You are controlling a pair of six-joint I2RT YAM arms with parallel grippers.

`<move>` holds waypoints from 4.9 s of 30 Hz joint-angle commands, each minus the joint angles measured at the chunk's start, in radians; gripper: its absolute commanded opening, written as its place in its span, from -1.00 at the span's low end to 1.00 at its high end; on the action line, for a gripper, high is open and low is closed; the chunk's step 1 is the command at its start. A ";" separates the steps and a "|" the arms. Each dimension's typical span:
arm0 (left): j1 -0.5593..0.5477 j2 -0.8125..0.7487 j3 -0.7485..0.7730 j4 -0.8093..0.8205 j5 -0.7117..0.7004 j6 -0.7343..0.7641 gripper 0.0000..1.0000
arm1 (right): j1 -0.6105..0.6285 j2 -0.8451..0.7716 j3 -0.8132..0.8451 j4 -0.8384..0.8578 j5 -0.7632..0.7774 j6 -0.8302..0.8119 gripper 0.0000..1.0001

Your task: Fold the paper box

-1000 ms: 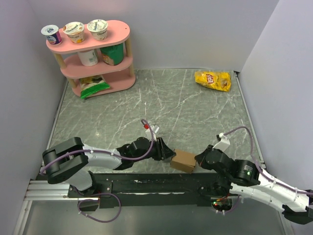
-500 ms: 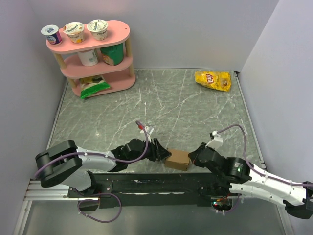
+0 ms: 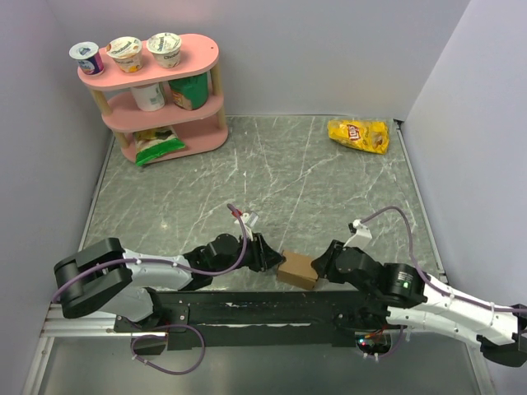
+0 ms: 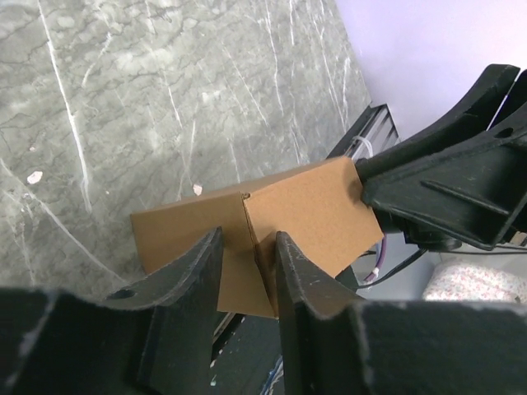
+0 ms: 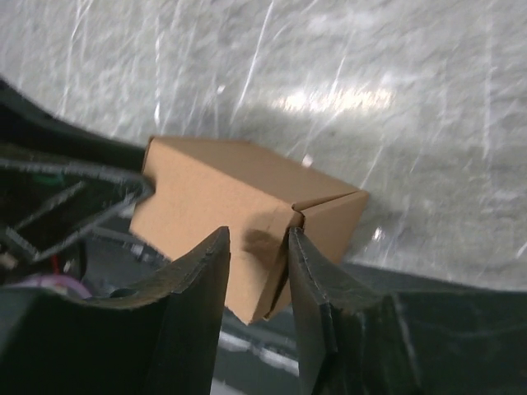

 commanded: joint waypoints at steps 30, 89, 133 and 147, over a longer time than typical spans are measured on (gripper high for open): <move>-0.021 0.013 0.047 -0.248 -0.014 0.102 -0.43 | -0.003 -0.205 -0.015 -0.077 -0.131 0.075 0.15; -0.013 -0.036 -0.212 0.038 -0.194 0.074 -0.46 | 0.132 0.201 -0.127 0.147 -0.128 0.082 -0.92; 0.054 0.380 -0.318 1.093 -0.422 0.413 -0.21 | 0.100 0.519 -0.170 0.990 0.397 -0.757 -1.00; -0.190 0.322 -0.417 0.985 -0.456 0.227 0.32 | 0.324 0.373 -0.182 0.635 0.313 -0.450 -0.97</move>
